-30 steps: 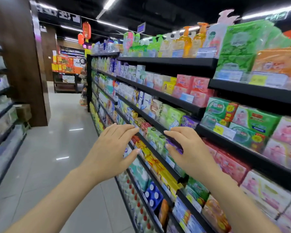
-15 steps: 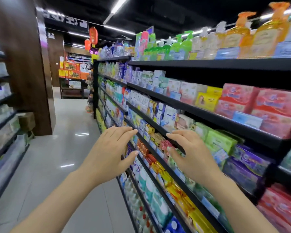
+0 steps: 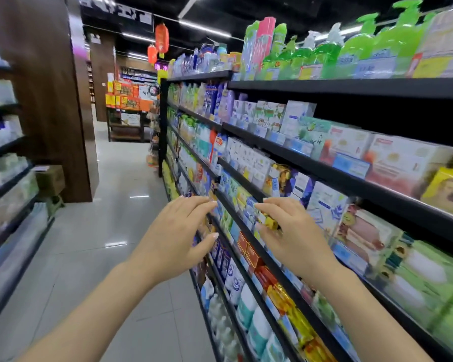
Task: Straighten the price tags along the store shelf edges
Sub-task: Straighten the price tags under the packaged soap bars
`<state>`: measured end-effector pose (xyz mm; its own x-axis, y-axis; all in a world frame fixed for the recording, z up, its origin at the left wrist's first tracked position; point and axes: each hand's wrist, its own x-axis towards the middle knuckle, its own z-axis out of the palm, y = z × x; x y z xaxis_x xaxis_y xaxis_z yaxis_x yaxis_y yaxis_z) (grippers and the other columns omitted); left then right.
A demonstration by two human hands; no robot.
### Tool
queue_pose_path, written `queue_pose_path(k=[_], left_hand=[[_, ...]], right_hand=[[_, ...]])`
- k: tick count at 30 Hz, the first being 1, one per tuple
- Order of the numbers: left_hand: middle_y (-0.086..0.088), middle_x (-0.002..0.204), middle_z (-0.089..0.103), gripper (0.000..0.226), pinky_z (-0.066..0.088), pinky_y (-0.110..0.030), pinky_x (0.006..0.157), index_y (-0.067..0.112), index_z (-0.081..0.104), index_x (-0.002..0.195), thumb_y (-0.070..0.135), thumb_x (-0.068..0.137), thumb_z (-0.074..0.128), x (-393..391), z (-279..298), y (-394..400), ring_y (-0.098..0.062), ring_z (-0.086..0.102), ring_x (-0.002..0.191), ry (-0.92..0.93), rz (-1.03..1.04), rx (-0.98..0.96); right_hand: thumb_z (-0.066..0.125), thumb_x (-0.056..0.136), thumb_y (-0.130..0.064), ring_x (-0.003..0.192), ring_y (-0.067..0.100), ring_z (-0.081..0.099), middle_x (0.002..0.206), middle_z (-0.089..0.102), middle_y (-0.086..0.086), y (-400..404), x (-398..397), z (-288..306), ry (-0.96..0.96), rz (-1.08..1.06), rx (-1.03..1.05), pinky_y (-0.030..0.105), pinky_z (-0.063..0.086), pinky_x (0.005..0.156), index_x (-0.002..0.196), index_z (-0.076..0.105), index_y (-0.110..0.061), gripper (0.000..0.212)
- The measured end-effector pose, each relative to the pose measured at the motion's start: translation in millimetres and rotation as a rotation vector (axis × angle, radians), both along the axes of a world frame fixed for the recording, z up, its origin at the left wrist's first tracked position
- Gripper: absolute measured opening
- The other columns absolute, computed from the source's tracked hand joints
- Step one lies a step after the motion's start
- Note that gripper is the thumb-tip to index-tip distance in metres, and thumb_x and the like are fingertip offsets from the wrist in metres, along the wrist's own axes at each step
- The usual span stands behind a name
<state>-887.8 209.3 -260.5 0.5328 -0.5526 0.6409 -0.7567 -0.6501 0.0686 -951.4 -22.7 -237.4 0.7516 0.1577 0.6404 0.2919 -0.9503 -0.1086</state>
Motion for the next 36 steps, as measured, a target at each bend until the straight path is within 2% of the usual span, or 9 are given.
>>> queue_pose_path(k=[3,8,12,16,21,27,30,32,36], left_hand=[[-0.002,0.128,0.056,0.058,0.02,-0.023,0.106,0.012,0.053,0.131,0.048,0.087,0.045,56,-5,12,-0.016,0.047,0.119,-0.002,-0.019,0.035],[-0.001,0.129,0.055,0.059,0.016,-0.021,0.107,0.013,0.052,0.132,0.05,0.087,0.044,159,-10,40,-0.016,0.047,0.12,0.015,-0.065,0.08],[0.0,0.127,0.057,0.058,0.029,-0.026,0.104,0.014,0.053,0.131,0.05,0.086,0.043,233,-10,56,-0.015,0.049,0.117,0.005,-0.116,0.093],[-0.003,0.129,0.055,0.058,0.036,-0.036,0.104,0.013,0.053,0.131,0.048,0.086,0.043,296,-24,58,-0.02,0.05,0.119,0.03,-0.162,0.091],[-0.006,0.131,0.053,0.057,0.037,-0.043,0.106,0.012,0.053,0.13,0.048,0.086,0.045,369,-47,39,-0.024,0.05,0.12,0.058,-0.193,0.124],[-0.005,0.13,0.055,0.059,0.036,-0.042,0.107,0.012,0.054,0.13,0.049,0.086,0.045,451,-63,2,-0.022,0.05,0.12,0.052,-0.2,0.172],[-0.005,0.128,0.056,0.058,0.036,-0.044,0.107,0.01,0.055,0.129,0.048,0.086,0.046,494,-66,-16,-0.022,0.051,0.118,0.024,-0.218,0.219],[-0.005,0.129,0.055,0.058,0.035,-0.043,0.108,0.011,0.054,0.131,0.048,0.086,0.046,523,-68,-27,-0.02,0.049,0.119,0.02,-0.203,0.229],[-0.005,0.129,0.055,0.058,0.036,-0.041,0.107,0.011,0.052,0.131,0.048,0.087,0.046,574,-69,-53,-0.021,0.048,0.119,0.04,-0.204,0.215]], right_hand=[[0.063,0.086,-0.019,0.117,0.018,0.045,0.119,0.058,-0.001,12,52,-8,0.001,-0.028,-0.01,0.026,0.03,0.099,0.122,0.059,-0.017,0.037],[0.065,0.085,-0.017,0.115,0.021,0.048,0.118,0.059,0.001,37,135,-18,0.012,-0.105,0.0,0.03,0.033,0.098,0.12,0.06,-0.015,0.036],[0.066,0.084,-0.017,0.112,0.022,0.051,0.115,0.06,0.001,51,191,-28,0.013,-0.174,0.01,0.031,0.037,0.096,0.119,0.061,-0.014,0.035],[0.068,0.083,-0.017,0.113,0.024,0.051,0.117,0.059,0.002,55,240,-47,0.054,-0.217,0.031,0.04,0.046,0.093,0.119,0.061,-0.013,0.036],[0.07,0.081,-0.016,0.111,0.024,0.052,0.115,0.061,0.005,44,306,-65,0.056,-0.25,0.031,0.042,0.048,0.091,0.116,0.063,-0.012,0.036],[0.064,0.086,-0.023,0.119,0.027,0.048,0.125,0.056,0.006,10,398,-87,0.129,-0.285,0.036,0.047,0.045,0.094,0.123,0.059,-0.015,0.038],[0.063,0.085,-0.023,0.12,0.027,0.047,0.126,0.056,0.006,-9,441,-91,0.129,-0.316,0.076,0.046,0.043,0.097,0.122,0.06,-0.014,0.037],[0.061,0.087,-0.024,0.122,0.022,0.044,0.129,0.054,0.003,-20,466,-90,0.141,-0.349,0.076,0.04,0.038,0.102,0.124,0.059,-0.017,0.038],[0.056,0.087,-0.027,0.118,0.022,0.046,0.127,0.056,0.004,-40,508,-91,0.136,-0.368,0.025,0.041,0.04,0.097,0.123,0.059,-0.017,0.037]])
